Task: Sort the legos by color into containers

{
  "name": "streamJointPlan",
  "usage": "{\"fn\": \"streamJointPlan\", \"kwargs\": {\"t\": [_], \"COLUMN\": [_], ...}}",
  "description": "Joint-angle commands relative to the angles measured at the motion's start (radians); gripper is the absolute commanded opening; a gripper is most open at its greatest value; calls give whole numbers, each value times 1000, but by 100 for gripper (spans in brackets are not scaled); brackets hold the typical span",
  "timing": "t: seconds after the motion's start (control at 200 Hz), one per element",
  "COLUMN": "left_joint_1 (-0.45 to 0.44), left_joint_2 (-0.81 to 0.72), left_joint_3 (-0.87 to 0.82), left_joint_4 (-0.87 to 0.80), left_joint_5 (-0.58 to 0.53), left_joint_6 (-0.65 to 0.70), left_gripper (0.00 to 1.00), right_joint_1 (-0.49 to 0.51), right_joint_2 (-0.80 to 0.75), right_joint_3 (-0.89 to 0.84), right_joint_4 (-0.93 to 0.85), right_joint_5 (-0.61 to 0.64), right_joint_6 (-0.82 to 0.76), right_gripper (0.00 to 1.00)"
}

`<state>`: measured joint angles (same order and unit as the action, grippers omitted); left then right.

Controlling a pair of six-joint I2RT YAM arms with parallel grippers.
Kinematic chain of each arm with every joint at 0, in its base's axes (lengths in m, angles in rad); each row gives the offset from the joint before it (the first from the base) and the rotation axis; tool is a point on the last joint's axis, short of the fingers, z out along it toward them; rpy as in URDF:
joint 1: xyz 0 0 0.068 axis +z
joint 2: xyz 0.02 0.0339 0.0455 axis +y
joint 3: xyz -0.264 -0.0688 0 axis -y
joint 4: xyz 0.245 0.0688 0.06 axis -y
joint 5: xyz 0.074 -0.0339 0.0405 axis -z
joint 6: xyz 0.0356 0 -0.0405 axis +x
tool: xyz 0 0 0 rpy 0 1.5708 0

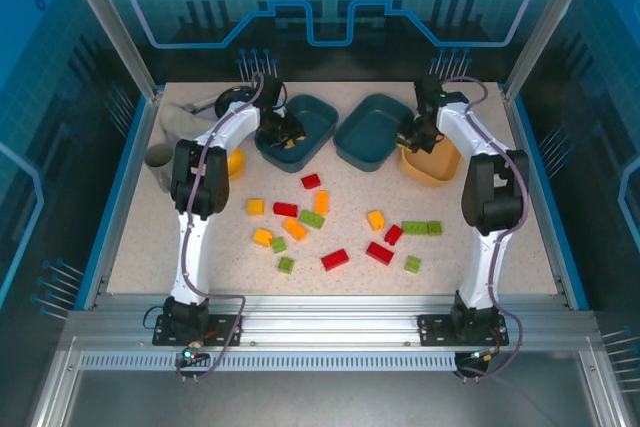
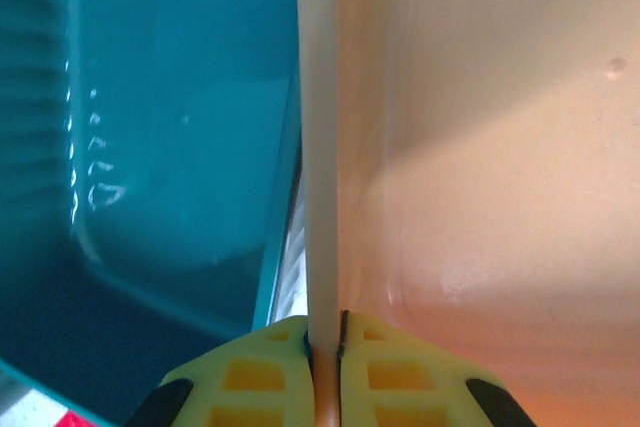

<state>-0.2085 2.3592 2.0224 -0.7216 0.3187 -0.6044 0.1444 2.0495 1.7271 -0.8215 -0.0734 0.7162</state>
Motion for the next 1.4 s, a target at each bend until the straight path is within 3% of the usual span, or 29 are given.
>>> {"fn": "streamJointPlan", "kwargs": {"t": [0.0, 0.05, 0.14, 0.405, 0.765, 0.86, 0.965, 1.165, 1.395], "left_joint_1": [-18, -24, -41, -63, -66, -63, -57, -9, 24], "left_joint_2": [38, 58, 101, 206, 170, 127, 68, -94, -232], "left_joint_3": [73, 98, 160, 311, 325, 305, 280, 64, -177], "left_joint_4": [2, 12, 18, 45, 124, 108, 34, 31, 81], "left_joint_5": [74, 88, 112, 165, 190, 152, 35, -61, -46], "left_joint_6": [-33, -44, -62, -140, -196, -188, -182, -204, -170], "left_gripper": [32, 32, 32, 31, 35, 39, 42, 43, 42], "right_joint_1": [40, 46, 47, 31, 36, 37, 39, 73, 97], "right_joint_2": [-49, -52, -42, 44, 184, 193, 209, 215, 135], "right_joint_3": [-27, -29, -21, 95, 224, 221, 229, 236, 137], "right_joint_4": [24, 28, 26, -5, -143, -156, -165, -213, -185], "right_joint_5": [-58, -57, -53, -51, 8, 26, 33, 94, 93], "right_joint_6": [-3, 2, 3, -27, -102, -126, -155, -232, -254], "right_gripper": [17, 30, 41, 50, 35, 35, 30, 17, 14]}}
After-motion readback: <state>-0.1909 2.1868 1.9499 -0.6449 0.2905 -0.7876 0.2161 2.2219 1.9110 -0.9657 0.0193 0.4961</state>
